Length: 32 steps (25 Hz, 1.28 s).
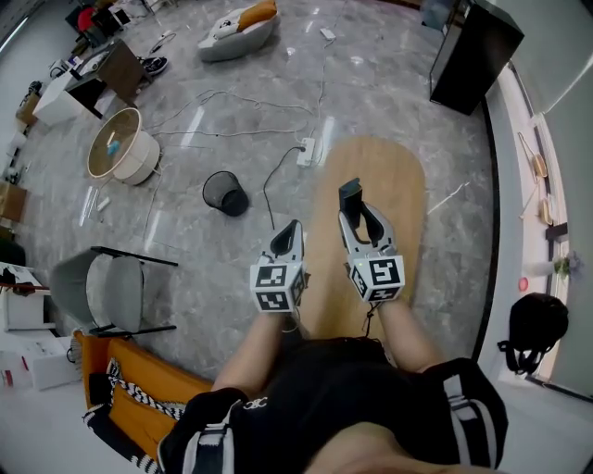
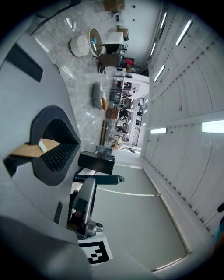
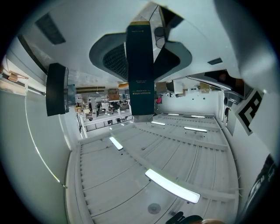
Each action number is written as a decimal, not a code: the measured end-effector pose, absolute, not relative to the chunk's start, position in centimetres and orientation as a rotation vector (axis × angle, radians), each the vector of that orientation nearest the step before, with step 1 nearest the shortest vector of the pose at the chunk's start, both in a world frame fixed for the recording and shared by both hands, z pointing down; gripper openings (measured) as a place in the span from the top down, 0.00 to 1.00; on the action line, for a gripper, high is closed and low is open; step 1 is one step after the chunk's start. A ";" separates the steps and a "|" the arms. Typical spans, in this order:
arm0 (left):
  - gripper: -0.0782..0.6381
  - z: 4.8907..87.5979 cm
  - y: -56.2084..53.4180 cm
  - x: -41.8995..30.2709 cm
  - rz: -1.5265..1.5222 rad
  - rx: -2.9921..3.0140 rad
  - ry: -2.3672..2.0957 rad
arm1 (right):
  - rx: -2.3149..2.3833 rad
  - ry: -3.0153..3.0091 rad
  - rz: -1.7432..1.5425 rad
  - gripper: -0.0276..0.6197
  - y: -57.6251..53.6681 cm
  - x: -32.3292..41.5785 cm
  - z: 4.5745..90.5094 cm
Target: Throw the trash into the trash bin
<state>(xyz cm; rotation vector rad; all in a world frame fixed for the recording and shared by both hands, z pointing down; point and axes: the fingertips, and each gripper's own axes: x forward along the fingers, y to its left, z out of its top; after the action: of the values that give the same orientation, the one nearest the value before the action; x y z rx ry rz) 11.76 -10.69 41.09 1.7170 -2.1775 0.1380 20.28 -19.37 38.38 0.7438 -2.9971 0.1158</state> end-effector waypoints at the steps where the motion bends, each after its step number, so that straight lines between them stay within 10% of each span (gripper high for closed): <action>1: 0.87 41.2 -10.3 10.6 0.135 1.719 -2.176 | 0.743 -2.992 0.117 0.68 -18.9 19.1 38.5; 32: 0.87 65.9 8.6 -37.5 0.090 1.175 -2.202 | 0.241 -2.776 0.125 0.68 -8.1 -39.1 65.6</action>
<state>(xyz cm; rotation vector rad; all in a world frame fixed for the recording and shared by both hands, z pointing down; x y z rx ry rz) -37.48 8.57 65.86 1.1745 -2.2023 0.0899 -39.13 -8.14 65.55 0.2411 -2.7760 0.1251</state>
